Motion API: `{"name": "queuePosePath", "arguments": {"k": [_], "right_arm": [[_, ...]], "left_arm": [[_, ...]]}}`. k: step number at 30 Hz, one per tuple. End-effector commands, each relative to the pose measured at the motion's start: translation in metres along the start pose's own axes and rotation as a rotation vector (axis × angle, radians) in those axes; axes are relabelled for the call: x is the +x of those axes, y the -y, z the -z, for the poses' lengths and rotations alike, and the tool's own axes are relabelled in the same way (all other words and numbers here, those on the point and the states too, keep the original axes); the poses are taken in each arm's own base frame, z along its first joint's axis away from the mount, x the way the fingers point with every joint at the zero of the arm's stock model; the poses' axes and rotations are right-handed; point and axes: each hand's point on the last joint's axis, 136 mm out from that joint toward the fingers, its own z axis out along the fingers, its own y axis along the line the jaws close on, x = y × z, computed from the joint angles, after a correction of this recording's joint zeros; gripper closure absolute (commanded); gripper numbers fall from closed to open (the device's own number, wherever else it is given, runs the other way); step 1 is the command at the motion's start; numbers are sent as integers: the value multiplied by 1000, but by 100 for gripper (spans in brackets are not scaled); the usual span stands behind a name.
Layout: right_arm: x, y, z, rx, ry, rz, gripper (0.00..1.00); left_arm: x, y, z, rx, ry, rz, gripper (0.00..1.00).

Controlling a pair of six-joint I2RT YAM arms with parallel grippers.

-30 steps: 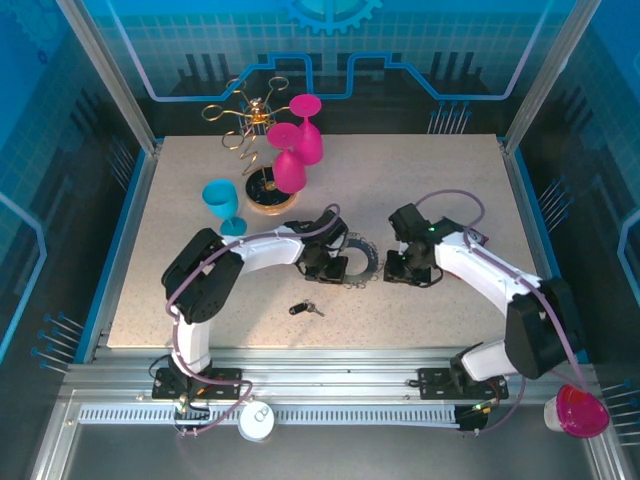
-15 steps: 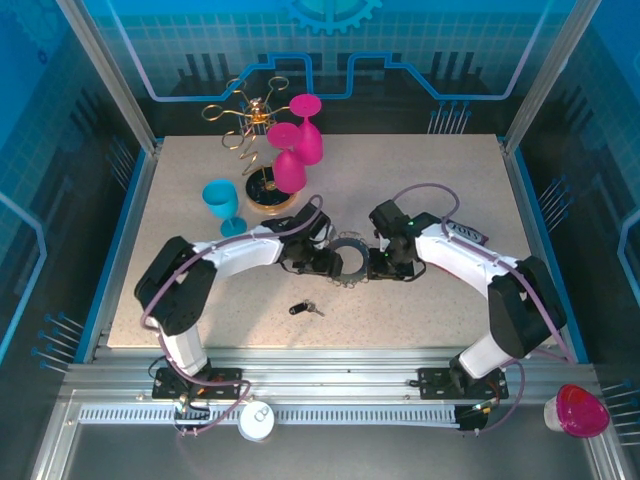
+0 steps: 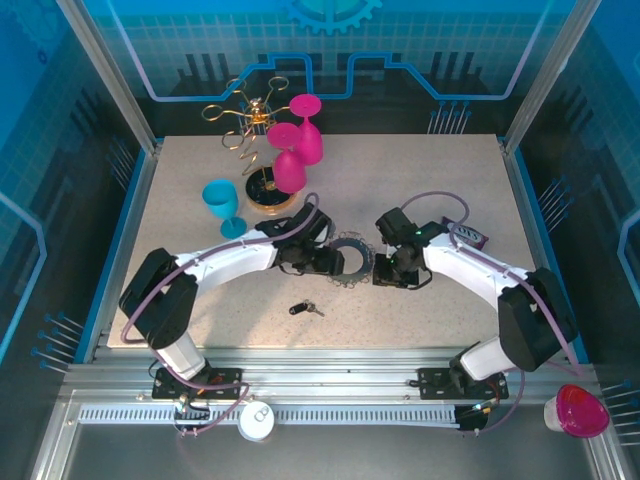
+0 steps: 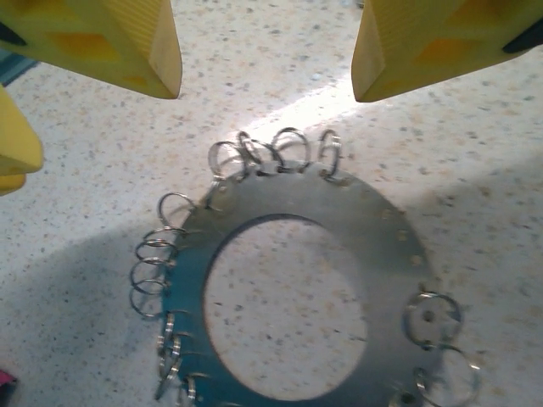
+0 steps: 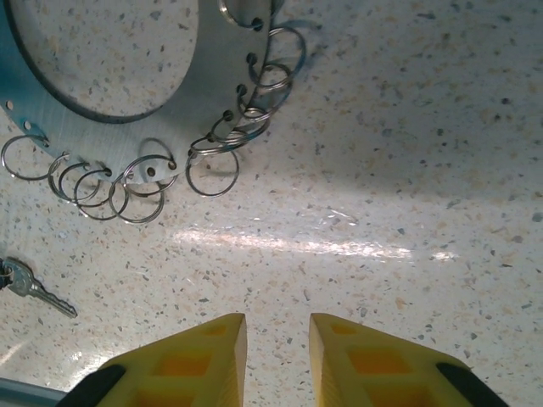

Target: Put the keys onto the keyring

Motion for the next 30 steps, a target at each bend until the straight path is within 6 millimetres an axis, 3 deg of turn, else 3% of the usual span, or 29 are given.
{"name": "queuePosePath", "arguments": {"k": [1,10,13,19,30], "right_arm": [[-3,11,6,1,37,-89,74],[-5,16,11,6,56,-110,75],[-4,17,9,9,50,-109,75],[-2,18,8,7,52,-107,75],[0,21,9,4,50,-98,75]], "left_arm": [[-1,16,-2,-22,-33,91,45],[1,20,-21,-76,-59,290,56],[0,11,-25,-123,-48,357,61],[3,17,-39,-97,-87,511,60],[23,3,-55,-109,-135,716,69]]}}
